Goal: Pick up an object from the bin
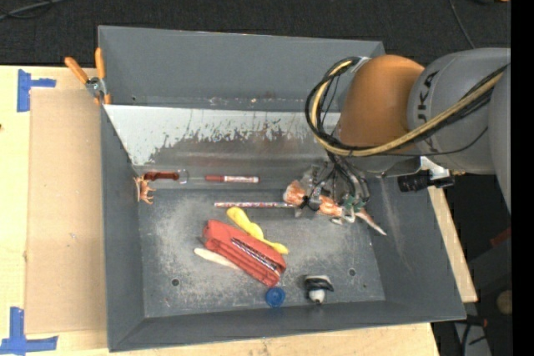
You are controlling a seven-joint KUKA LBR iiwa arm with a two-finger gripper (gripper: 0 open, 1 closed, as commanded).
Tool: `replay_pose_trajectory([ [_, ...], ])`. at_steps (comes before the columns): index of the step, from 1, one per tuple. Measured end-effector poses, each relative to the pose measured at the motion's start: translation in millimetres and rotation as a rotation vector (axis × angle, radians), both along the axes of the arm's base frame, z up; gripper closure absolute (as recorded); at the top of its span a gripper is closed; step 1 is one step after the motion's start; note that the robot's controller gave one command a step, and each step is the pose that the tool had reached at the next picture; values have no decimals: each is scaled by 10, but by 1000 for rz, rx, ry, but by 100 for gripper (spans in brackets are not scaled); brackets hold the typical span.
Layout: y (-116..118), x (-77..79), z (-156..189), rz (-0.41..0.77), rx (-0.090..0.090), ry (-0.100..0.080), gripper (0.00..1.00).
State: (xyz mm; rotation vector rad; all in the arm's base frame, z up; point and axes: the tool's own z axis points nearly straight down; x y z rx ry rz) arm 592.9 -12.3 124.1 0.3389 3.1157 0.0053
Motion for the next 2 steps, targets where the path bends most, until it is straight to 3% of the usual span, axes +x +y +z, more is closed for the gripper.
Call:
replay_pose_trajectory([
  [2, 1, 2, 417, 2, 1, -1, 100],
])
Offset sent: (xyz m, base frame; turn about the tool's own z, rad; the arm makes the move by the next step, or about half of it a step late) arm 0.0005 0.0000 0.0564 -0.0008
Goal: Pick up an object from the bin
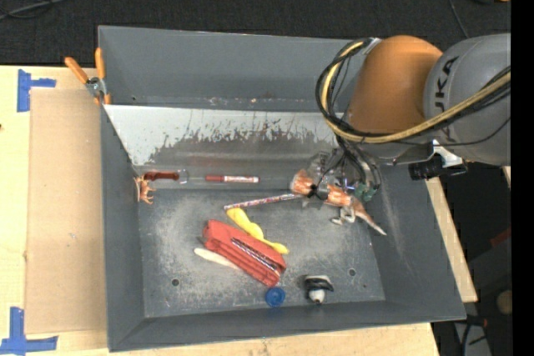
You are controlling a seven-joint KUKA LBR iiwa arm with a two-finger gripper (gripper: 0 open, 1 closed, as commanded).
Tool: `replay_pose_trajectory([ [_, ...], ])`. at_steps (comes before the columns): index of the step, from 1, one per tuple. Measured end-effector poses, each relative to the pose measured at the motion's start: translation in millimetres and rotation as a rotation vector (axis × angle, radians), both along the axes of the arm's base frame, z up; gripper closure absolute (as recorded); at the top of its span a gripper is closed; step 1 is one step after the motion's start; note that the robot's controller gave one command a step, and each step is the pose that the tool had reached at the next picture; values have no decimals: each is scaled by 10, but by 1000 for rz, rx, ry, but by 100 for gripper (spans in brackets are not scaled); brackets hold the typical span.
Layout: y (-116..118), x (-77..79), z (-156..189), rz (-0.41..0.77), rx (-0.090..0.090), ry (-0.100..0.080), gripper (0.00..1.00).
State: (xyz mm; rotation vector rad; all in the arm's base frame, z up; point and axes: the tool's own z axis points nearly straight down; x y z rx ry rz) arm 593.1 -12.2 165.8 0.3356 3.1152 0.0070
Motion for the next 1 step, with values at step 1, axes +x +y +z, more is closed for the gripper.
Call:
replay_pose_trajectory([
  [1, 1, 8, 130, 1, 0, -3, 100],
])
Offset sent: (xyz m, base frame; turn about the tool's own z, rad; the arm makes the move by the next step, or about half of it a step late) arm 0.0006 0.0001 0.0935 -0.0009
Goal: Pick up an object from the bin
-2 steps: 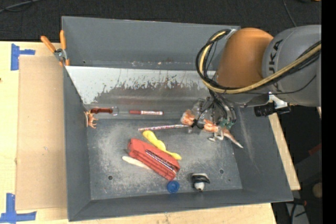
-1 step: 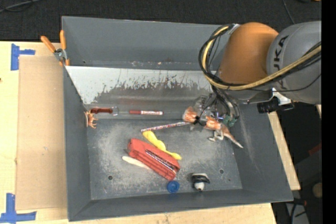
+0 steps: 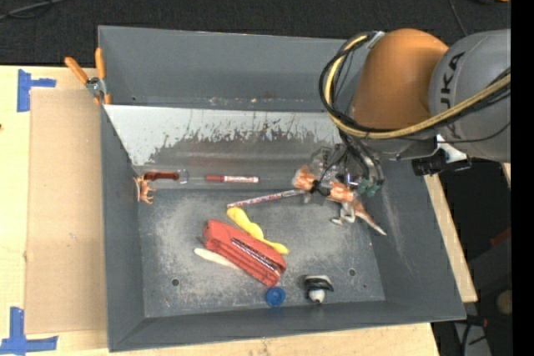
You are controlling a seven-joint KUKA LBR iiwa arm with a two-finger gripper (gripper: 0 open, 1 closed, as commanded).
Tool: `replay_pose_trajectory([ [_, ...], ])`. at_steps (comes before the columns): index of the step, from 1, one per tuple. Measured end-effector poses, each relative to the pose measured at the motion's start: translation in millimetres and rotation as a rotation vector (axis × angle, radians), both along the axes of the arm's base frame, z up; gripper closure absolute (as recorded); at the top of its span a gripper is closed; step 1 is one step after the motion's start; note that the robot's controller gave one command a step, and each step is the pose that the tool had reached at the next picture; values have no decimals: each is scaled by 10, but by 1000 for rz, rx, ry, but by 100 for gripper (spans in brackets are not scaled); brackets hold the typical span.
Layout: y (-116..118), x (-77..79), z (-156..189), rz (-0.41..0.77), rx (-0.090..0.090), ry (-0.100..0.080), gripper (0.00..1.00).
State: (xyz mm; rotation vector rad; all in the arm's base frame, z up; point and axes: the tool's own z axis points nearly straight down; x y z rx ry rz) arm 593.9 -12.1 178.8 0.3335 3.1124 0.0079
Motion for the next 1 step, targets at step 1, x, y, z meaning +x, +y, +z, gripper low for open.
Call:
replay_pose_trajectory([
  [1, 2, -22, 298, 1, 1, 11, 100],
])
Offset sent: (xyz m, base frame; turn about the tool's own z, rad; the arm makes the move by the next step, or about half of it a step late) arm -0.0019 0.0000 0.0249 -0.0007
